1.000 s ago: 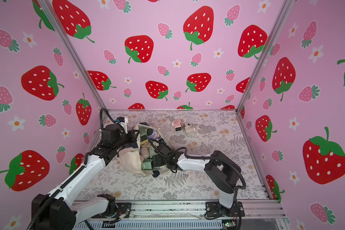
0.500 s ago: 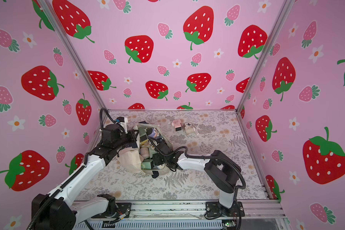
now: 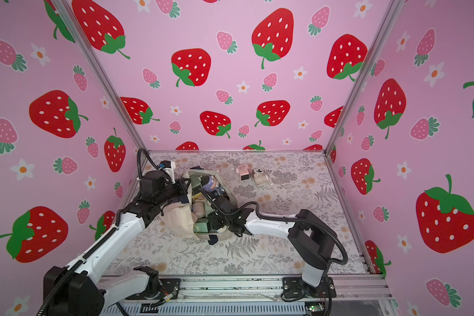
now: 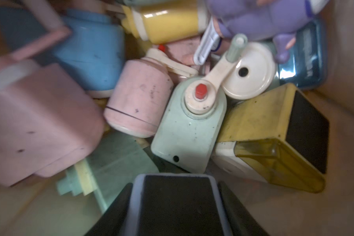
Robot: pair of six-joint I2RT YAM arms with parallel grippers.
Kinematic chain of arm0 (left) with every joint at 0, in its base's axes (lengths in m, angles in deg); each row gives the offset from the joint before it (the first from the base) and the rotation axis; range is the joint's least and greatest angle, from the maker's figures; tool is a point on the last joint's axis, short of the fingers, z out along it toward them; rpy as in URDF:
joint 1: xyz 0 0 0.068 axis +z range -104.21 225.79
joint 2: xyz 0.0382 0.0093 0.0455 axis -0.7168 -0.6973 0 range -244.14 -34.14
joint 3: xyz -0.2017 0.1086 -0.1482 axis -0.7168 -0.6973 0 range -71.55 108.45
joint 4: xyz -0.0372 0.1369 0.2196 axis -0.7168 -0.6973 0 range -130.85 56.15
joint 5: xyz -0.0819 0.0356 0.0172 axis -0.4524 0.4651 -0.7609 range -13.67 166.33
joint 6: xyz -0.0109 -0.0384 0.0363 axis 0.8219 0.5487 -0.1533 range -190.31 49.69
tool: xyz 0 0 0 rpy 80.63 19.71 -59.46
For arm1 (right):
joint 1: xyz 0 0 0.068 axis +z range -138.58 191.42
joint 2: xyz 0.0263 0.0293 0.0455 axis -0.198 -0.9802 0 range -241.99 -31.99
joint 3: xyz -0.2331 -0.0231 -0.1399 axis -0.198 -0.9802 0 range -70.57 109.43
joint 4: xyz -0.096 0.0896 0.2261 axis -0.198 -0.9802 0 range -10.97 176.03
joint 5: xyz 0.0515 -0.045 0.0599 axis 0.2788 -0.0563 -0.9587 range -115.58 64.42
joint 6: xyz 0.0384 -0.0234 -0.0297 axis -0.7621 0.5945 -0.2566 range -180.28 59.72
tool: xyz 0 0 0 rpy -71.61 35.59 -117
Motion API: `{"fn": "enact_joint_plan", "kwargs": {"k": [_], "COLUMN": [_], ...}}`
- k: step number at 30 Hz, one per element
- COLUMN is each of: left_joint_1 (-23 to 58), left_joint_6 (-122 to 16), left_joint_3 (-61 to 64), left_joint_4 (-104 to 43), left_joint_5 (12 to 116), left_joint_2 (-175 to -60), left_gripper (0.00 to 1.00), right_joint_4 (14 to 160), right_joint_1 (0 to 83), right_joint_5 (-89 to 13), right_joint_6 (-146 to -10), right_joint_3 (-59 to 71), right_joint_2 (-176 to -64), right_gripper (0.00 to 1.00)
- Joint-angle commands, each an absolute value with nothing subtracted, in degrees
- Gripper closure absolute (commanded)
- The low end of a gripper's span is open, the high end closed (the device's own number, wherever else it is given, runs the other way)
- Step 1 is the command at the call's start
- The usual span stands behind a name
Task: Take out the pencil sharpeners from the tote bags
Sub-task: Pick up the pencil sharpener from the canvas bag, then place the pencil sharpener at the center of the board.
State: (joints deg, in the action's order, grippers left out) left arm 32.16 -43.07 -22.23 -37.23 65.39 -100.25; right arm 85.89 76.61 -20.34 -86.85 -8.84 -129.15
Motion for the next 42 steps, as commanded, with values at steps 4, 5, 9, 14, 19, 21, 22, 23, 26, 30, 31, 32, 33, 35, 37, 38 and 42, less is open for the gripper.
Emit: {"fn": "enact_joint_plan", "kwargs": {"k": [4,5,9,14,19,21,22,23,26,30,31,32,33,35,37,38,42], "left_joint_1": [31.76,31.73,31.73,31.73,31.78,31.74,31.73,31.68,31.73,31.73,31.73,31.73,31.73,31.77,31.73,31.73,31.72], "left_joint_6": [-43.59,-43.48,-43.49,-43.38,-43.25,-43.24,-43.33,-43.33,-43.24,-43.25,-43.24,-43.26,-43.24,-43.24,-43.24,-43.24,-43.03], "left_joint_3": [-21.25,-21.18,-21.05,-21.04,-21.09,-21.23,-21.25,-21.19,-21.13,-20.99,-21.02,-21.06,-21.02,-21.10,-21.10,-21.11,-21.21], "left_joint_4": [-38.68,-38.62,-38.68,-38.73,-38.51,-38.42,-38.41,-38.41,-38.42,-38.33,-38.33,-38.33,-38.33,-38.33,-38.41,-38.41,-38.38], "left_joint_5": [65.09,65.08,64.99,64.97,63.90,64.33,64.37,64.32,64.09,63.50,63.61,63.67,63.76,63.75,63.74,63.80,63.55], "left_joint_2": [-100.05,-100.15,-100.50,-100.33,-100.19,-100.07,-100.06,-100.19,-100.26,-100.07,-100.06,-100.06,-100.06,-100.01,-100.03,-99.98,-99.80], "left_gripper": [1.00,1.00,1.00,1.00,1.00,1.00,1.00,1.00,1.00,1.00,1.00,1.00,1.00,1.00,1.00,1.00,1.00], "right_joint_4": [84.40,83.68,80.00,77.63,77.16,77.60,78.15,78.59,79.31,82.02,82.86,83.36,83.90,85.96,88.99,91.16,97.66], "right_joint_1": [77.70,77.73,77.69,74.75,66.12,61.44,58.89,56.43,49.97,42.74,41.24,39.57,38.13,34.62,31.36,30.03,25.01], "right_joint_5": [-22.10,-22.83,-22.44,-20.02,-22.76,-24.64,-25.48,-25.71,-27.11,-29.45,-29.57,-29.90,-29.97,-31.56,-33.44,-33.72,-40.09], "right_joint_6": [-81.62,-81.11,-78.82,-77.91,-79.33,-80.80,-81.59,-82.29,-84.10,-87.54,-88.33,-89.06,-89.85,-92.77,-95.18,-95.56,-97.87], "right_joint_3": [-8.35,-8.22,-7.64,-9.45,-11.94,-13.34,-14.22,-14.86,-15.81,-16.53,-16.48,-16.22,-15.94,-15.56,-15.21,-15.12,-11.88], "right_joint_2": [-118.57,-117.17,-111.44,-103.76,-98.74,-96.97,-96.35,-95.66,-95.34,-96.44,-97.39,-98.49,-99.59,-102.75,-106.16,-108.03,-117.06], "right_gripper": [0.58,0.58,0.58,0.59,0.60,0.60,0.60,0.60,0.60,0.60,0.60,0.60,0.60,0.60,0.61,0.61,0.61]}}
